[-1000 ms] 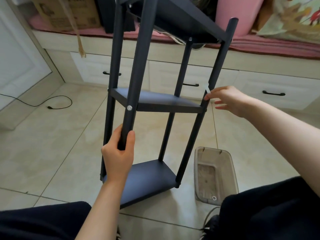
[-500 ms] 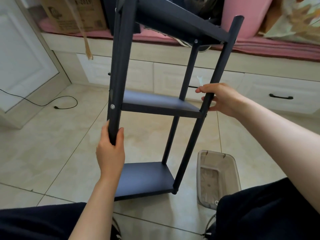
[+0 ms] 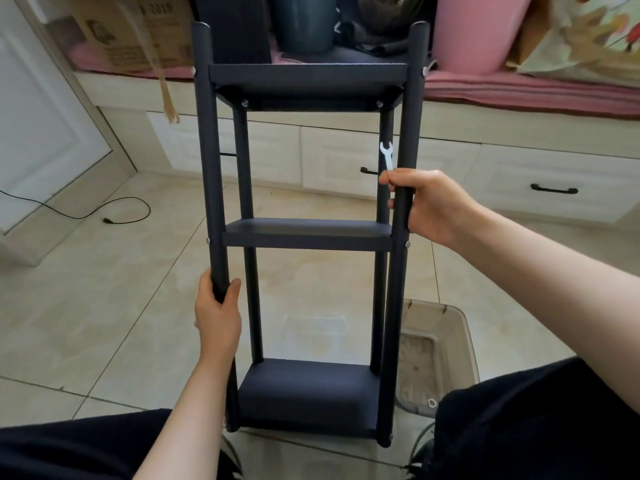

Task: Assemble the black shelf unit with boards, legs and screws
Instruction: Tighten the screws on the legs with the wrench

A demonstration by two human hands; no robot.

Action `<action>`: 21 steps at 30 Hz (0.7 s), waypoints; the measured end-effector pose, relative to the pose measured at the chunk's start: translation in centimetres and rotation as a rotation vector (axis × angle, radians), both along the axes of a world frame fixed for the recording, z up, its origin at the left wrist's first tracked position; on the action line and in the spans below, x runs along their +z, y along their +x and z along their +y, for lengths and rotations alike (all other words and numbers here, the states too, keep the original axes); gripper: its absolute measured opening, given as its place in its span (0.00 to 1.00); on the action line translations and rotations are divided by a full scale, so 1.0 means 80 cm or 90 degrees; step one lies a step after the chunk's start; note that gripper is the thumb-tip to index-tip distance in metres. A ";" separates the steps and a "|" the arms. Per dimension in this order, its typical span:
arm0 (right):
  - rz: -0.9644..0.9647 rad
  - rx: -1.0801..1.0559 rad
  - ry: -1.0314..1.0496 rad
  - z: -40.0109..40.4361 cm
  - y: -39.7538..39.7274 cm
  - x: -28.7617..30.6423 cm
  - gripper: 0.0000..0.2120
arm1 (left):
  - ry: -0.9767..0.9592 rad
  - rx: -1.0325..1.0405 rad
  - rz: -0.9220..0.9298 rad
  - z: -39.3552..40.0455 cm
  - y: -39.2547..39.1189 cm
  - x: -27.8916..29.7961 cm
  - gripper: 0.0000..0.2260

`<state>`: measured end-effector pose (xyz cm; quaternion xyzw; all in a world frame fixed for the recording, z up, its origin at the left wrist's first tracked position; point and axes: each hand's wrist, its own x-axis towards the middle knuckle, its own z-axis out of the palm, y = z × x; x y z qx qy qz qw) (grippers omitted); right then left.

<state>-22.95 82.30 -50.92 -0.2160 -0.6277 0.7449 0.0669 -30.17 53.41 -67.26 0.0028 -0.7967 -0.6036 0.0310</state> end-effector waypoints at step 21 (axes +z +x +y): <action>0.167 -0.003 -0.030 -0.106 -0.011 0.057 0.09 | 0.054 -0.242 0.050 0.103 0.117 0.078 0.14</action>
